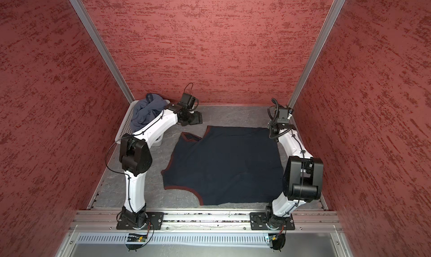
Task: Fold and stack tank tops
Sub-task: Smooth out the tank top at the center of the table.
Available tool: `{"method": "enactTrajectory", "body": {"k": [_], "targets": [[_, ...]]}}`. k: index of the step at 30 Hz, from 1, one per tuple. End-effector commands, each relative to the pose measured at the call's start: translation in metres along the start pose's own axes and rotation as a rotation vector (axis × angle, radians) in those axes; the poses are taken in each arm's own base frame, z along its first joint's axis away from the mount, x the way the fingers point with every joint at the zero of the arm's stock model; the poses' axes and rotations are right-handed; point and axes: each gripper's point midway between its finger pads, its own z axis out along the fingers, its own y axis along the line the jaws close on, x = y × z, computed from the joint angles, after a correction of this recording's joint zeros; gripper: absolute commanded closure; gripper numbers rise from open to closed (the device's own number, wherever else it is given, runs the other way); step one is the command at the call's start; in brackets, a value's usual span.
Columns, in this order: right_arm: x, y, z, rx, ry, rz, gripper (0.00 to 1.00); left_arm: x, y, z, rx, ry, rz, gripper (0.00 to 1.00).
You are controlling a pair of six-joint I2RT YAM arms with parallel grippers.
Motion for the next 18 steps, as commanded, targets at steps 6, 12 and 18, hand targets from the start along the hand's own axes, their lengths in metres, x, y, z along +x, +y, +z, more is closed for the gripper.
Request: {"method": "enactTrajectory", "body": {"k": [6, 12, 18], "targets": [[0.067, 0.018, -0.018, -0.180, 0.155, 0.008, 0.22, 0.033, 0.076, 0.048, -0.230, 0.201, 0.000, 0.32], [0.094, 0.009, -0.018, -0.169, 0.197, -0.004, 0.21, 0.042, 0.079, 0.067, -0.259, 0.262, 0.021, 0.41], [0.109, 0.002, -0.013, -0.155, 0.223, -0.008, 0.21, 0.051, 0.087, 0.082, -0.305, 0.299, 0.031, 0.52]]}}
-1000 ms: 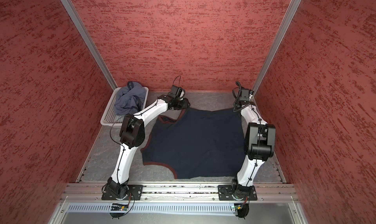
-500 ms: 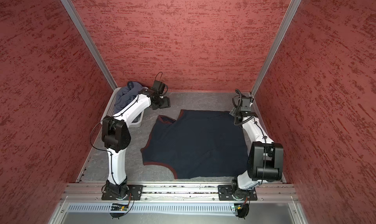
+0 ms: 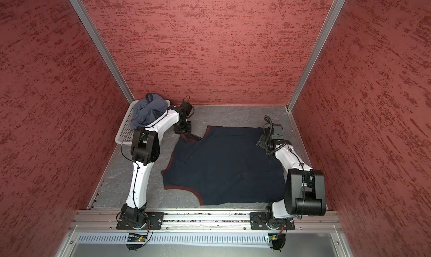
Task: Fold and stack tank tops
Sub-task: Smooth out the tank top at the center of the table.
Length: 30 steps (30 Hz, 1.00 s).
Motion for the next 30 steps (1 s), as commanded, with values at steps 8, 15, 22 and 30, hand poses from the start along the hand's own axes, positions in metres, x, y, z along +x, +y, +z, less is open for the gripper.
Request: {"method": "enactTrajectory", "body": {"k": [8, 15, 22, 30], "targets": [[0.000, 0.001, -0.003, -0.007, -0.023, 0.004, 0.21, -0.001, 0.017, 0.019, -0.115, 0.022, 0.006, 0.60], [0.002, -0.008, 0.001, 0.042, -0.018, 0.013, 0.21, -0.001, 0.020, 0.031, -0.122, 0.039, -0.001, 0.73], [0.016, -0.030, 0.023, 0.158, 0.049, 0.032, 0.21, -0.015, 0.038, 0.008, -0.182, -0.041, -0.057, 0.93], [0.030, -0.060, 0.044, 0.304, 0.094, 0.059, 0.20, -0.031, 0.079, -0.049, -0.240, -0.201, -0.203, 0.96]]}}
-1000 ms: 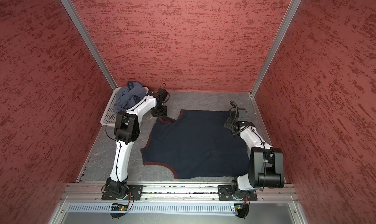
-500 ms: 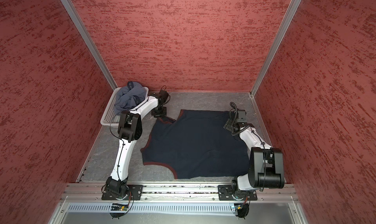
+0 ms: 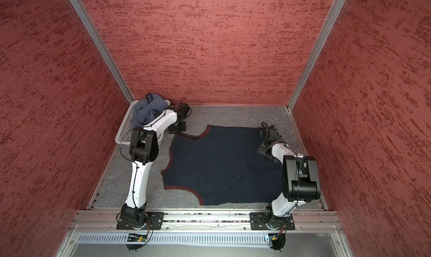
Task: Fold and stack tank tops
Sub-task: Smooth out the tank top at the center of the table.
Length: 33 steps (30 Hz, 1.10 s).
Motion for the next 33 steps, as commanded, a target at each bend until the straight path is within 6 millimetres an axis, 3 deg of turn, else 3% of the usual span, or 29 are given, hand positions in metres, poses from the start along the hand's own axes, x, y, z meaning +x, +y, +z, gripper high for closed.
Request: {"method": "enactTrajectory", "body": {"k": [1, 4, 9, 12, 16, 20, 23, 26, 31, 33], "targets": [[-0.008, -0.014, 0.005, 0.087, -0.022, 0.042, 0.20, -0.026, 0.025, -0.028, -0.024, -0.109, -0.110, 0.96], [-0.007, -0.024, 0.009, 0.129, -0.021, 0.059, 0.19, -0.021, 0.031, -0.022, -0.045, -0.083, -0.118, 0.96], [-0.012, -0.021, 0.006, 0.097, -0.039, 0.073, 0.19, -0.017, 0.012, -0.013, 0.008, -0.060, -0.081, 0.87], [-0.022, -0.009, -0.006, 0.036, -0.061, 0.059, 0.18, -0.017, -0.009, -0.017, 0.064, -0.058, -0.019, 0.68], [-0.036, -0.003, -0.031, 0.013, -0.117, 0.037, 0.16, -0.015, -0.024, -0.040, 0.105, -0.098, 0.030, 0.40], [-0.040, 0.009, -0.050, -0.055, -0.143, 0.004, 0.14, -0.003, -0.034, -0.068, 0.170, -0.140, 0.045, 0.30], [-0.040, 0.019, -0.050, -0.094, -0.132, -0.005, 0.14, 0.019, -0.067, -0.082, 0.306, -0.136, 0.095, 0.28], [-0.041, 0.030, -0.040, -0.127, -0.103, -0.009, 0.14, 0.046, -0.108, -0.084, 0.422, -0.093, 0.150, 0.27], [-0.045, 0.050, -0.023, -0.164, -0.064, -0.013, 0.14, 0.080, -0.171, -0.074, 0.573, -0.010, 0.211, 0.27], [-0.045, 0.054, -0.014, -0.159, -0.045, -0.017, 0.14, 0.087, -0.185, -0.066, 0.589, 0.010, 0.216, 0.27]]}}
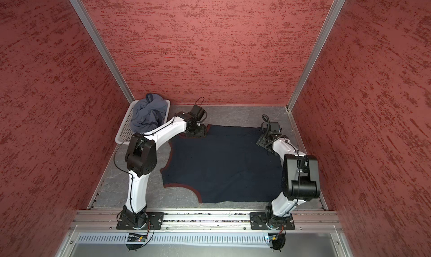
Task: Fold and stack tank tops
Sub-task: Smooth out the tank top at the center of the table, then move the tank top to the center of the table.
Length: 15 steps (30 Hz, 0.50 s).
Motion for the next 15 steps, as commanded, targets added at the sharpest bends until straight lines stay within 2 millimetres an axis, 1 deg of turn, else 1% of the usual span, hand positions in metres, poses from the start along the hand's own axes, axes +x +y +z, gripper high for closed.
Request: {"method": "enactTrajectory", "body": {"k": [1, 3, 5, 8, 11, 15], "targets": [[-0.008, 0.019, 0.011, -0.044, 0.012, -0.002, 0.14, 0.007, -0.025, 0.031, 0.105, 0.046, -0.017, 0.27], [-0.009, 0.019, 0.020, -0.034, 0.023, 0.000, 0.14, 0.009, -0.030, 0.042, 0.116, 0.059, -0.019, 0.27], [-0.010, 0.019, 0.029, -0.021, 0.033, 0.000, 0.14, 0.008, -0.028, 0.051, 0.112, 0.066, -0.028, 0.27], [-0.012, 0.018, 0.045, 0.008, 0.046, 0.002, 0.14, 0.002, -0.024, 0.062, 0.106, 0.053, -0.044, 0.27], [-0.019, 0.017, 0.061, 0.047, 0.052, 0.001, 0.14, -0.008, -0.014, 0.075, 0.099, 0.048, -0.077, 0.27], [-0.036, 0.015, 0.086, 0.088, 0.048, 0.010, 0.14, -0.027, -0.003, 0.093, 0.113, 0.035, -0.119, 0.26]]}}
